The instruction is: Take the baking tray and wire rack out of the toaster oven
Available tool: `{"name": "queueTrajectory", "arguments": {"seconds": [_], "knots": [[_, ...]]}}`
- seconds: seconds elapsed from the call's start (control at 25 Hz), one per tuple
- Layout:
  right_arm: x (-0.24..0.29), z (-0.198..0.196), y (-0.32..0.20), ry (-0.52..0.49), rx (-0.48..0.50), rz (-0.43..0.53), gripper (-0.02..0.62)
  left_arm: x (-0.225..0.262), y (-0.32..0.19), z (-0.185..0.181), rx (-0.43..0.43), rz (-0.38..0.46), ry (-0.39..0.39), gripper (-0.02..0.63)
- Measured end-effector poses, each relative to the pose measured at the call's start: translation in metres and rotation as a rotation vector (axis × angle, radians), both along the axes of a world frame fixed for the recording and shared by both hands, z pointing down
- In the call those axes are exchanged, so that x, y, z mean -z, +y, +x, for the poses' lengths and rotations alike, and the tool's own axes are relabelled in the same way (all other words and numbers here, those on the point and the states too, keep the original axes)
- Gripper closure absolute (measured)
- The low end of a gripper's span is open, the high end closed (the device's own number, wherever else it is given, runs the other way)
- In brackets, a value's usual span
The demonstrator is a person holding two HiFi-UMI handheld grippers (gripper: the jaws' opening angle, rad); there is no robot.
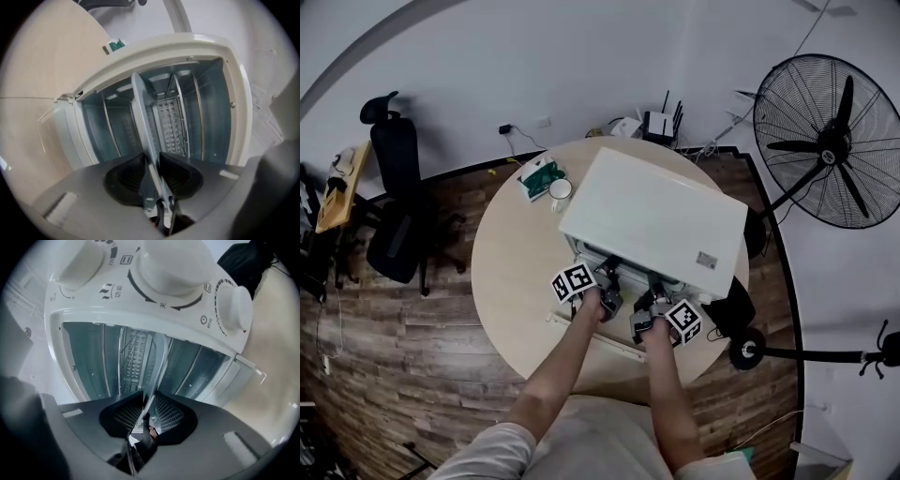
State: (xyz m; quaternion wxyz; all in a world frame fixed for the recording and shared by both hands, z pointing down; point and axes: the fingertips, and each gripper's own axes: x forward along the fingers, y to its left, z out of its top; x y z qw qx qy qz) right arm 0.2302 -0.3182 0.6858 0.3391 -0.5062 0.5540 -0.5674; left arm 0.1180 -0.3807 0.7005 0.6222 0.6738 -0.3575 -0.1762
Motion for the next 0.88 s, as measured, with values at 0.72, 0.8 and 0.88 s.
{"name": "queueTrajectory", "arguments": {"seconds": [0.72,0.8,0.88], "knots": [[-0.001,-0.015,0.03,-0.011,0.078,0.02,0.511,-0.004,0.03,-0.013,-0.04,-0.035,0.016,0.46],[-0.001,-0.017,0.034,-0.016,0.08,0.013,0.512,-0.004,0.034,-0.015,-0.039,-0.033,0.015,0.46],[0.0,-0.018,0.037,-0.015,0.085,0.01,0.511,-0.003,0.036,-0.016,-0.038,-0.032,0.013,0.46]]}}
